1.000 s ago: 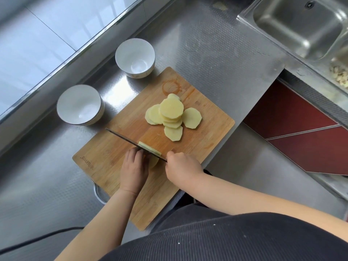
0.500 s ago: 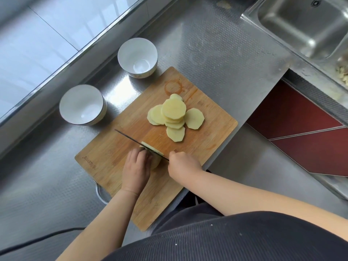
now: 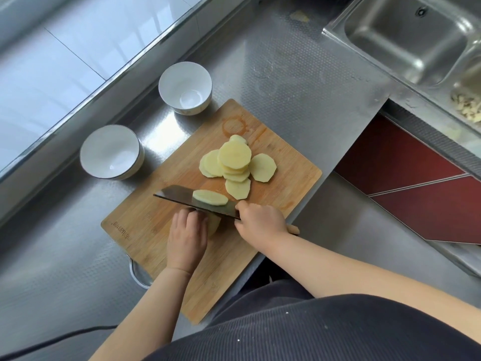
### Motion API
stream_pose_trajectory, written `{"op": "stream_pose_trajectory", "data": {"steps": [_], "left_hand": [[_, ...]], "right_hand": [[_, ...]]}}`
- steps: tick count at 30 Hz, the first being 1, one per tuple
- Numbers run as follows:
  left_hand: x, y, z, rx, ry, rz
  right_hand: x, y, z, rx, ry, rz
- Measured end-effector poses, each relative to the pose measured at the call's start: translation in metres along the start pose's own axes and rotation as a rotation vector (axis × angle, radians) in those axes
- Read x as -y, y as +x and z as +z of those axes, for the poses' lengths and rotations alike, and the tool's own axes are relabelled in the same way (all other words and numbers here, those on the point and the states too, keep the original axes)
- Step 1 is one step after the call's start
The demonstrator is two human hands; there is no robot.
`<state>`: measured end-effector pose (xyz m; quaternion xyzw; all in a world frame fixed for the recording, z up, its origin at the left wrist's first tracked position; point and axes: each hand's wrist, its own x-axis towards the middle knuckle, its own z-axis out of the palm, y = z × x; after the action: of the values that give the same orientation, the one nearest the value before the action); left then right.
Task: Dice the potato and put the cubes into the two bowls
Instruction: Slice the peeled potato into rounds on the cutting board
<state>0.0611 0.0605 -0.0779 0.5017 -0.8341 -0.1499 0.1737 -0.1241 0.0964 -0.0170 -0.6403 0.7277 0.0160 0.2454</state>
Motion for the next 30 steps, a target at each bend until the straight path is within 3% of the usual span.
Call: {"op": "stream_pose_trajectory", "data": {"steps": [6, 11, 20, 30], "left_hand": [[-0.028, 0.028, -0.026, -0.207, 0.006, 0.246], [-0.049, 0.075, -0.027, 0.224, 0.228, 0.190], [-0.062, 0.089, -0.015, 0.243, 0.151, 0.175], [-0.064, 0.115, -0.014, 0.351, 0.212, 0.111]], "right_hand": [[-0.014, -0.001, -0.006, -0.150, 0.065, 0.038], [-0.017, -0.002, -0.011, -0.212, 0.075, 0.062], [-0.021, -0.003, -0.014, -0.225, 0.047, 0.099], [-0.013, -0.018, -0.005, -0.121, 0.034, 0.028]]}}
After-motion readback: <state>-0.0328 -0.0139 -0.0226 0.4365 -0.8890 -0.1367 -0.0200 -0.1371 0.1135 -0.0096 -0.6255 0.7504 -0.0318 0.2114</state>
